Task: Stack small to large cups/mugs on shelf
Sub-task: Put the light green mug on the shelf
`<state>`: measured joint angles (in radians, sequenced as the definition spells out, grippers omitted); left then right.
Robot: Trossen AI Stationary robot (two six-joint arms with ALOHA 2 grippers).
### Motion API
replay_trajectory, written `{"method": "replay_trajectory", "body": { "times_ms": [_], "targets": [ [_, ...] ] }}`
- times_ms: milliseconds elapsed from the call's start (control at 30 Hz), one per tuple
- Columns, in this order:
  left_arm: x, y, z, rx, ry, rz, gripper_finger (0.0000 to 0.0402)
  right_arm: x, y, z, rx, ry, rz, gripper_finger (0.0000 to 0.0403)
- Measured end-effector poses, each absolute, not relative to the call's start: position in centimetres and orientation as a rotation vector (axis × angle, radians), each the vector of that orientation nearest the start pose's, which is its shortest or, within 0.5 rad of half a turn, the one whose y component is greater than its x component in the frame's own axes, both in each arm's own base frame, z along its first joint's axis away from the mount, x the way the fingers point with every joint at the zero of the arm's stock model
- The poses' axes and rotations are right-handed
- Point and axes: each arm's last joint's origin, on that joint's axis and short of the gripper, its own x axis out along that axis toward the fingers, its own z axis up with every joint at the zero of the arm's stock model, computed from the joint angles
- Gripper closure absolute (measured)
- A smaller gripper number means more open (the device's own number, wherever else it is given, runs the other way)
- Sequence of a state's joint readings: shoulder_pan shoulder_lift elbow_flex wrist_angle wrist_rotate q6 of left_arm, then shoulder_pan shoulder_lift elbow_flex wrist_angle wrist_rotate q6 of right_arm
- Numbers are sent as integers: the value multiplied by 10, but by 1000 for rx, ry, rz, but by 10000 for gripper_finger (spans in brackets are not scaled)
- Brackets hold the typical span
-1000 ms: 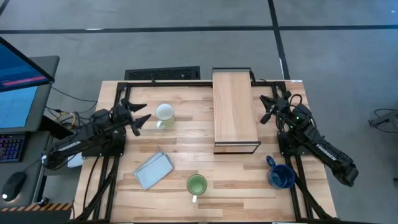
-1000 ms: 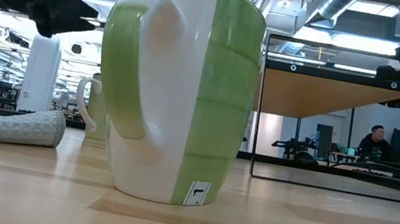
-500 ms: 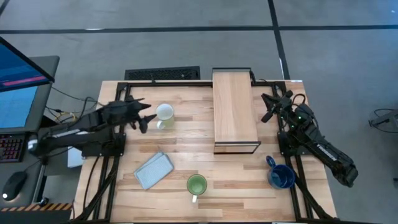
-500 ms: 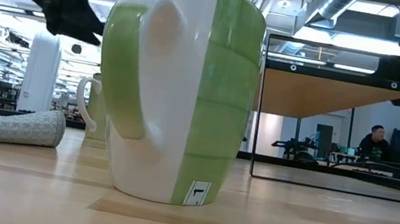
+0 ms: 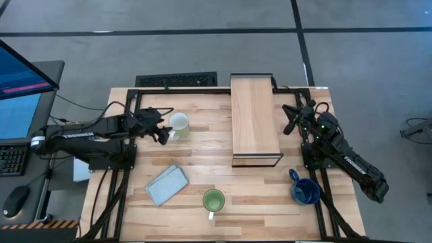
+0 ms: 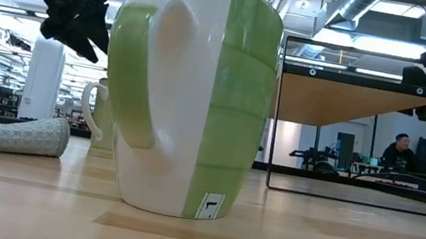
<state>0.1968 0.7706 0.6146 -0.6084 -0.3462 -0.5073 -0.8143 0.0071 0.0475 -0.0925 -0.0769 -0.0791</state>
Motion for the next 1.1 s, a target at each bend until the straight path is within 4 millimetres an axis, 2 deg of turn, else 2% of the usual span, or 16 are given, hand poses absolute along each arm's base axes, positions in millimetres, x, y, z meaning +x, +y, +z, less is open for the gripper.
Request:
{"method": "replay_trajectory", "body": {
  "times_ms": [267,600,1100],
  "targets": [
    [153,32,235,-546,692,717,125,67,-67,170,-59,81,-734,343],
    [170,27,217,-567,803,739,125,67,-67,170,-59,82,-734,343],
    [182,29,203,-559,876,773,125,67,-67,170,-59,83,-734,343]
  ]
}}
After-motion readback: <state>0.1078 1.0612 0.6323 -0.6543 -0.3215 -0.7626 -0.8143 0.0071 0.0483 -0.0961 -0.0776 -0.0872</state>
